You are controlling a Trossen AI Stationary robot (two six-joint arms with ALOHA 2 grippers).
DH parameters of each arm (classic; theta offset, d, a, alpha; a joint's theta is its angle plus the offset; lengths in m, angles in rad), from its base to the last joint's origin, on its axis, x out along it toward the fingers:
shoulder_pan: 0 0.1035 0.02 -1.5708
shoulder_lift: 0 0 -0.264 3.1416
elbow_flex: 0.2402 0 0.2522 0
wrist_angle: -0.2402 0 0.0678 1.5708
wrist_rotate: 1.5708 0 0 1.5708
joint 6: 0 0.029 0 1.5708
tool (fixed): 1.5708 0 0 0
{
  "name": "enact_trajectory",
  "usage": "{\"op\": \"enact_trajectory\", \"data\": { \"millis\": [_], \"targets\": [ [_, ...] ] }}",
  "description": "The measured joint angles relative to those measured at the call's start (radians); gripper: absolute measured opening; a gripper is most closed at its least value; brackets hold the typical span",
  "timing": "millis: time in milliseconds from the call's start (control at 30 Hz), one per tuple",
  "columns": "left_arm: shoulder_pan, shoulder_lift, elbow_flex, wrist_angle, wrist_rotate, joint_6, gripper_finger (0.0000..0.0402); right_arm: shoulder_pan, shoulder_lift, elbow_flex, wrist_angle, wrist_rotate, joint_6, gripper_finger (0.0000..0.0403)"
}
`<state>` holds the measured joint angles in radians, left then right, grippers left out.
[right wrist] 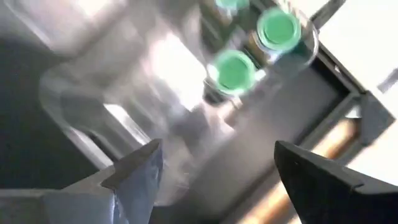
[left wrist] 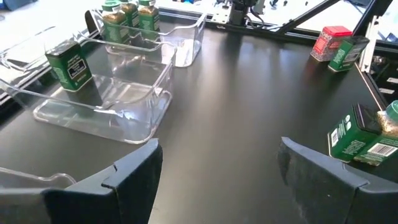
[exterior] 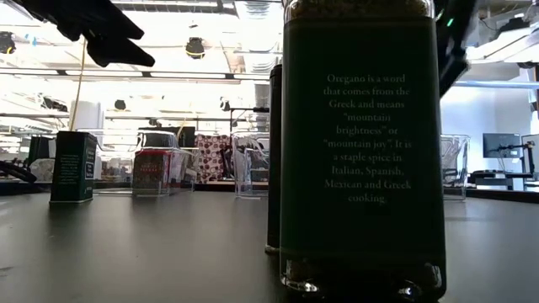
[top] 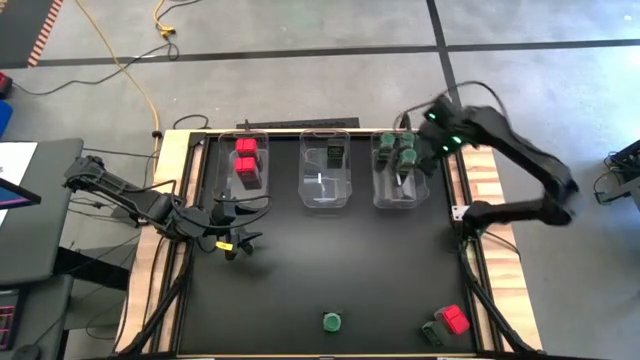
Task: Sort spices by type
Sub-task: Put the black seasoning can into the middle transparent bin
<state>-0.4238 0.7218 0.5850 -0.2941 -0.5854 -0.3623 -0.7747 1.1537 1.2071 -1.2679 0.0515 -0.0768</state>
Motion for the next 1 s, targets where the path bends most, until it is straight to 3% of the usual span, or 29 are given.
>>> {"op": "enact_trajectory", "data": {
  "millis": [167,300,467,567,633,833,933,1000],
  "targets": [
    [0.000,0.000,0.000,-0.002,0.000,0.042,0.0304,0.208,-0.267,-0.124,0.198,0.000,0.479,0.0334],
    [0.000,0.000,0.000,-0.002,0.000,0.044,0.0304,0.427,-0.433,-0.312,0.576,0.062,0.750,0.0334],
    [0.000,0.000,0.000,-0.003,0.000,0.045,0.0304,0.707,-0.464,-0.568,1.252,0.265,0.795,0.0333],
    [0.000,0.000,0.000,-0.003,0.000,0.045,0.0304,0.838,-0.364,-0.664,1.649,0.425,0.722,0.0333],
    [0.000,0.000,0.000,-0.002,0.000,0.045,0.0304,0.897,-0.274,-0.674,1.806,0.507,0.646,0.0333],
    [0.000,0.000,0.000,-0.004,0.000,0.045,0.0304,0.969,0.046,-0.510,1.880,0.646,0.460,0.0333],
    [0.000,0.000,0.000,-0.006,0.000,0.045,0.0304,0.979,0.188,-0.346,1.745,0.667,0.379,0.0333],
    [0.000,0.000,0.000,-0.006,0.000,0.045,0.0304,0.980,0.266,-0.221,1.551,0.675,0.371,0.0333]
  ]
}}
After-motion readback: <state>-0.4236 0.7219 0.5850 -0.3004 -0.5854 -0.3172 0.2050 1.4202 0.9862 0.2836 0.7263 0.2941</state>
